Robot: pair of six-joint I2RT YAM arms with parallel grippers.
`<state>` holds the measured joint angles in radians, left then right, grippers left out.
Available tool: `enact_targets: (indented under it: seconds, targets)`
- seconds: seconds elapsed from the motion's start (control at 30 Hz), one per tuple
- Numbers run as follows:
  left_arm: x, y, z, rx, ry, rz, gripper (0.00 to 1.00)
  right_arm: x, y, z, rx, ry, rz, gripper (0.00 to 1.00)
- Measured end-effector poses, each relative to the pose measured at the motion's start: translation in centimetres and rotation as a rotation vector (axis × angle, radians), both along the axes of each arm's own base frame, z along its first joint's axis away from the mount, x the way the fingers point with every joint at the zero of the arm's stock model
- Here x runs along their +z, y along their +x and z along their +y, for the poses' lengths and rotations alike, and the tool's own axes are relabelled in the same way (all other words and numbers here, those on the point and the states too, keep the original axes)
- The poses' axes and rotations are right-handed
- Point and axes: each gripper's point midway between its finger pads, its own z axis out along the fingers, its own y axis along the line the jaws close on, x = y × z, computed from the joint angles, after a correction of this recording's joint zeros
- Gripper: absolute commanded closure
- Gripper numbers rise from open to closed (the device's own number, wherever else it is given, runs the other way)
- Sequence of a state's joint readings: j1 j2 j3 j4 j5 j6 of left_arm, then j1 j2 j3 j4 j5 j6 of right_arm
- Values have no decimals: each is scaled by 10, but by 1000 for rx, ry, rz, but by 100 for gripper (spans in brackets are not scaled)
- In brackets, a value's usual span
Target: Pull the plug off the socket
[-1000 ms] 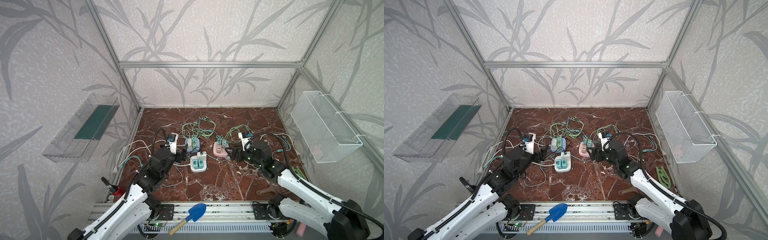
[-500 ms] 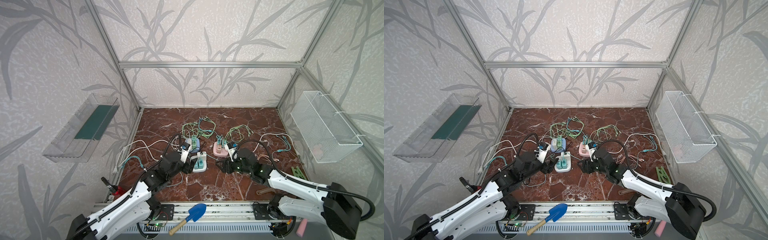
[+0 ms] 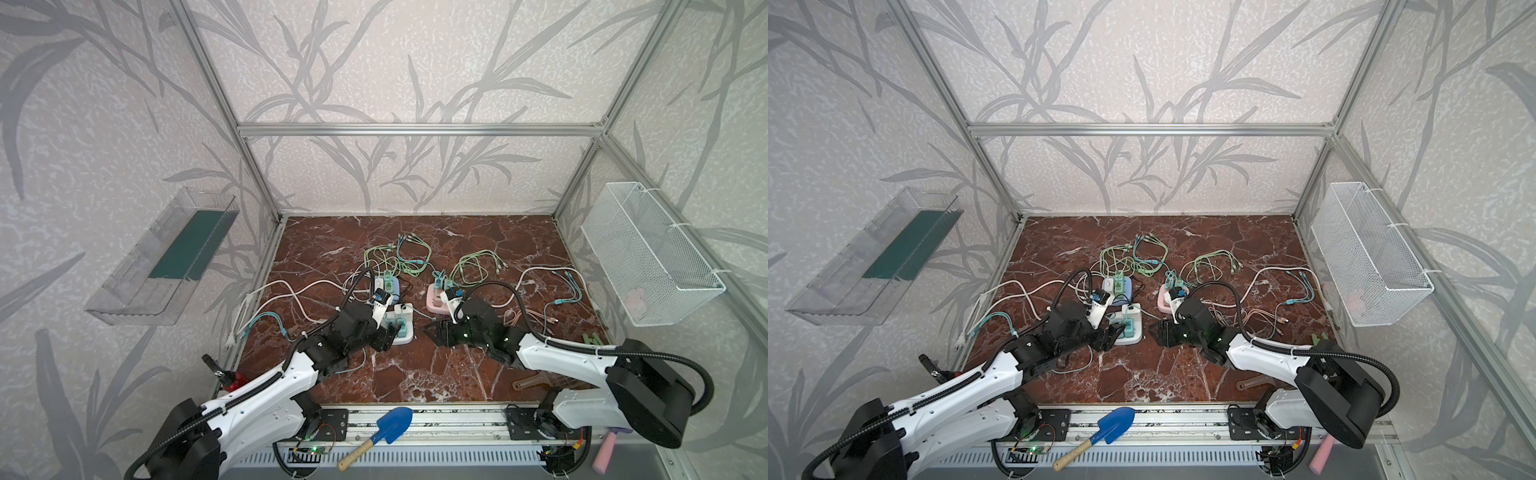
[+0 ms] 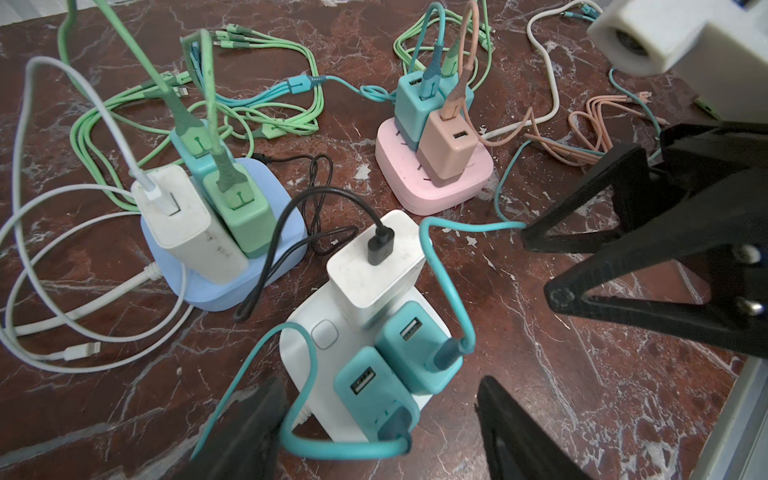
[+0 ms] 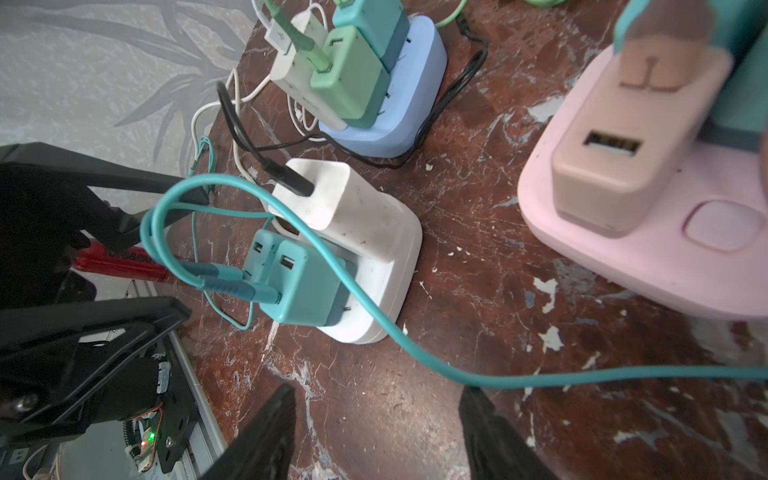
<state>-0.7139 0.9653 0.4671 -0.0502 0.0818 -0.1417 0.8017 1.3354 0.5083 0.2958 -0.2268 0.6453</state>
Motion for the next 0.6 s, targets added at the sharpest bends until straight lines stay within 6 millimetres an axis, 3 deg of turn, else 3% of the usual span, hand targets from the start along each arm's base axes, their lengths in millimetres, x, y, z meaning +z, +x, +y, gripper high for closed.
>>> enact_targets:
  seconds: [0.6]
  targets:
    - [-9,-1,-11,-24,-10,34,68,-17,6,9,-17,9,52,38]
